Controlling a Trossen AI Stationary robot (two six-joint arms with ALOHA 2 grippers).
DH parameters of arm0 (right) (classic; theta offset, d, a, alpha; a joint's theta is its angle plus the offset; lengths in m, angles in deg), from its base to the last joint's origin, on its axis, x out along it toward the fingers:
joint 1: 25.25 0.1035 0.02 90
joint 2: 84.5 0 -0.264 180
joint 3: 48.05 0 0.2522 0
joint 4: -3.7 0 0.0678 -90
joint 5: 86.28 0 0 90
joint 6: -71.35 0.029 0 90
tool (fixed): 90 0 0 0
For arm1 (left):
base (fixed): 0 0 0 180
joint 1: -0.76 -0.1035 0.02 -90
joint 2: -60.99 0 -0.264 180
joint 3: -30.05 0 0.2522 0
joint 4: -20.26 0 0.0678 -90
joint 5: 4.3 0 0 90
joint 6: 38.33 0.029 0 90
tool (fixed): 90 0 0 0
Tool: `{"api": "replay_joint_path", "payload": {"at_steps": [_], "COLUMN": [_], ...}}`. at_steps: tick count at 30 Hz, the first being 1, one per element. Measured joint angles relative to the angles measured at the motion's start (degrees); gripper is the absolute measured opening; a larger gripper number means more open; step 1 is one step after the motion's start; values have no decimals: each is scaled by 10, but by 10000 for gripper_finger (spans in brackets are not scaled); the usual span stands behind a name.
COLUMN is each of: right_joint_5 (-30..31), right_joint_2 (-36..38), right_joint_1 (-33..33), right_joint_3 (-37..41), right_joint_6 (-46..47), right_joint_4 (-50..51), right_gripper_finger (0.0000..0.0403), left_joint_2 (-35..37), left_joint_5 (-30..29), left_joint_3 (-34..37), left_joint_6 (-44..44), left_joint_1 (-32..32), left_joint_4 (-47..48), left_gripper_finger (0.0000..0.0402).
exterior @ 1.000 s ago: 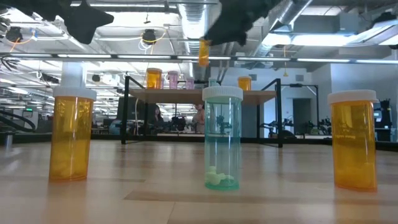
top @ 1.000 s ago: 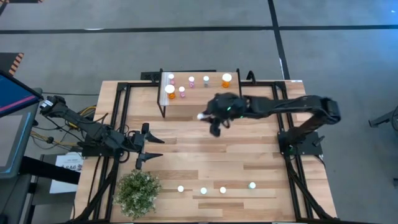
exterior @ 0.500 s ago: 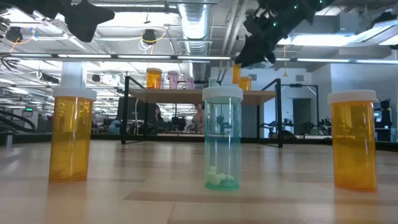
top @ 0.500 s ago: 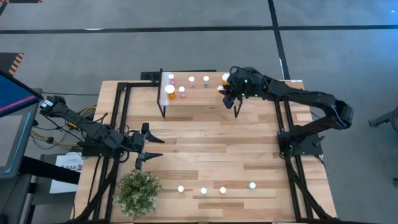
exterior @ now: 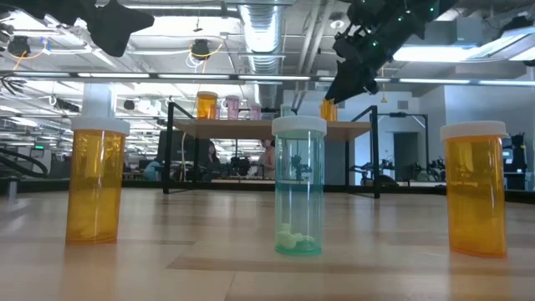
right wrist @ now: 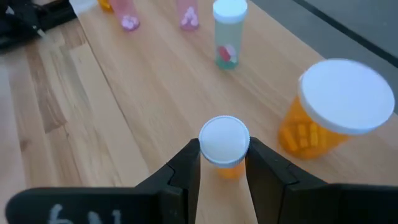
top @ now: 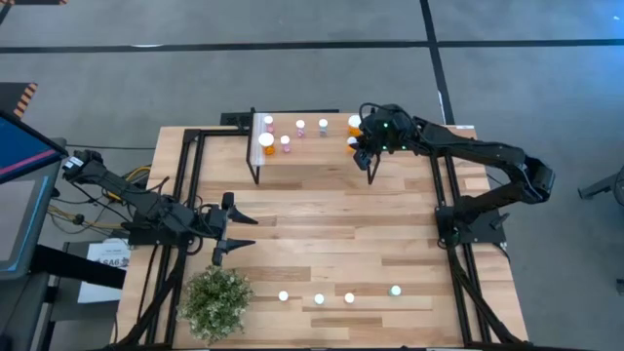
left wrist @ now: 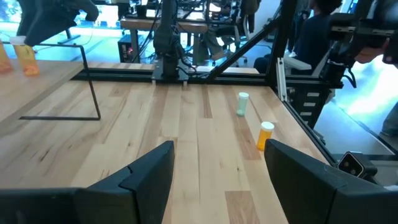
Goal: Pick and place medicine bottles onto shelf by color
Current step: Put the small orange pill bottle on the shelf
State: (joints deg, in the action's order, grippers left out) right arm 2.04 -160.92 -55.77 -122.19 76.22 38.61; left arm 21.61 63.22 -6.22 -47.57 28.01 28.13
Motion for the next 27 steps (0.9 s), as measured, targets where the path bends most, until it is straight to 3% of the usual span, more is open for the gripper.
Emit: {"api": "replay_joint_path", "payload": {"at_steps": [27], "right_joint_5": [0], "right_joint_2": [21], "right_joint_1": [1], "right_joint_3": [-1], "right_joint_6": [-8], "right_joint_4": [50], "right_gripper_finger": [140], "left_joint_2": [0], "left_joint_5": [-4], "left_joint_3": [0], "left_joint_6": [-4], "left_joint_1": [0], "left_joint_4": [-6], "left_gripper_finger": [238]}}
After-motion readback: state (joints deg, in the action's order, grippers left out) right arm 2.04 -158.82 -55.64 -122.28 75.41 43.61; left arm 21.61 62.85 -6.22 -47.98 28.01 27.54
